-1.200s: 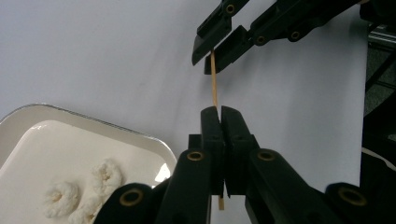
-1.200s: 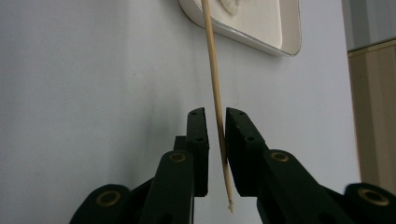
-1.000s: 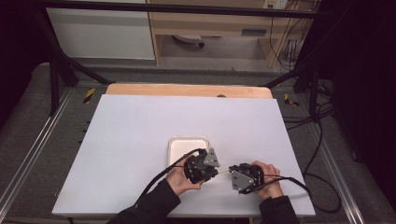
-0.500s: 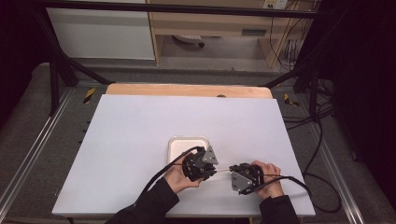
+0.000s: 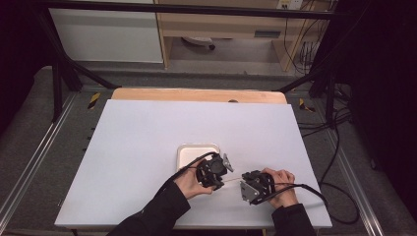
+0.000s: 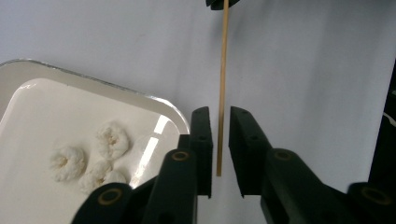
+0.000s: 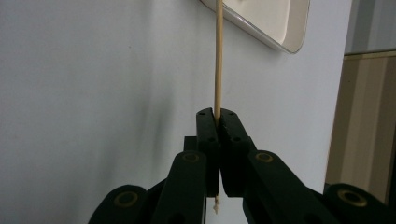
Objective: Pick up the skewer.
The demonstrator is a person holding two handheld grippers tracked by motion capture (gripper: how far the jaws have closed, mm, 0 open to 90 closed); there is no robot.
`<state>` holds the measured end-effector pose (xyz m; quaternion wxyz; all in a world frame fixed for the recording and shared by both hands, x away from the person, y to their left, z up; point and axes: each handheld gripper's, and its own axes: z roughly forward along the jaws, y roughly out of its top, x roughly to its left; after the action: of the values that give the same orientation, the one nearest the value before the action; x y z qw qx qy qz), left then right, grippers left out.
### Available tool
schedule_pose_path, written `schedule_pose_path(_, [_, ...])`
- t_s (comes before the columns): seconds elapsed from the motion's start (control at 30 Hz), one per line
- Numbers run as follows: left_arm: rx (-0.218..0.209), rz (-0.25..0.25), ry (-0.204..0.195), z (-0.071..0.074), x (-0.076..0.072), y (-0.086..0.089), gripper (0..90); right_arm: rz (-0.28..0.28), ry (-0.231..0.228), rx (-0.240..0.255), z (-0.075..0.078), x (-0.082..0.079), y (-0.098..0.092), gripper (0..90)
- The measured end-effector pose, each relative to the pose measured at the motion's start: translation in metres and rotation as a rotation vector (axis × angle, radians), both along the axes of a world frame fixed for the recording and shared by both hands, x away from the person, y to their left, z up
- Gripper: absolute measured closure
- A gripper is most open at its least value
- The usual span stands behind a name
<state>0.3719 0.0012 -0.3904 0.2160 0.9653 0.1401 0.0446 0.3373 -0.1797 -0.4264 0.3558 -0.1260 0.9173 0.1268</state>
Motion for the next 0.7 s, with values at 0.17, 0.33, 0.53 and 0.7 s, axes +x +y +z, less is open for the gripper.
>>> schedule_pose_path(0.17, [0.030, -0.007, -0.005, -0.0032, -0.0017, -0.0083, 87.1, 0.010, -0.012, -0.020, 0.0010, -0.0009, 0.0007, 88.6])
schedule_pose_path(0.33, [0.055, -0.008, -0.004, -0.0053, -0.0025, -0.0109, 87.7, 0.014, -0.020, -0.027, 0.0012, -0.0023, 0.0007, 88.4])
schedule_pose_path(0.53, [0.075, -0.009, -0.006, -0.0064, -0.0035, -0.0120, 88.5, 0.025, -0.026, -0.032, 0.0012, -0.0029, 0.0018, 88.0])
schedule_pose_path(0.7, [0.080, -0.007, -0.020, -0.0056, -0.0049, -0.0103, 88.6, 0.010, -0.017, -0.013, 0.0026, -0.0021, 0.0012, 84.4])
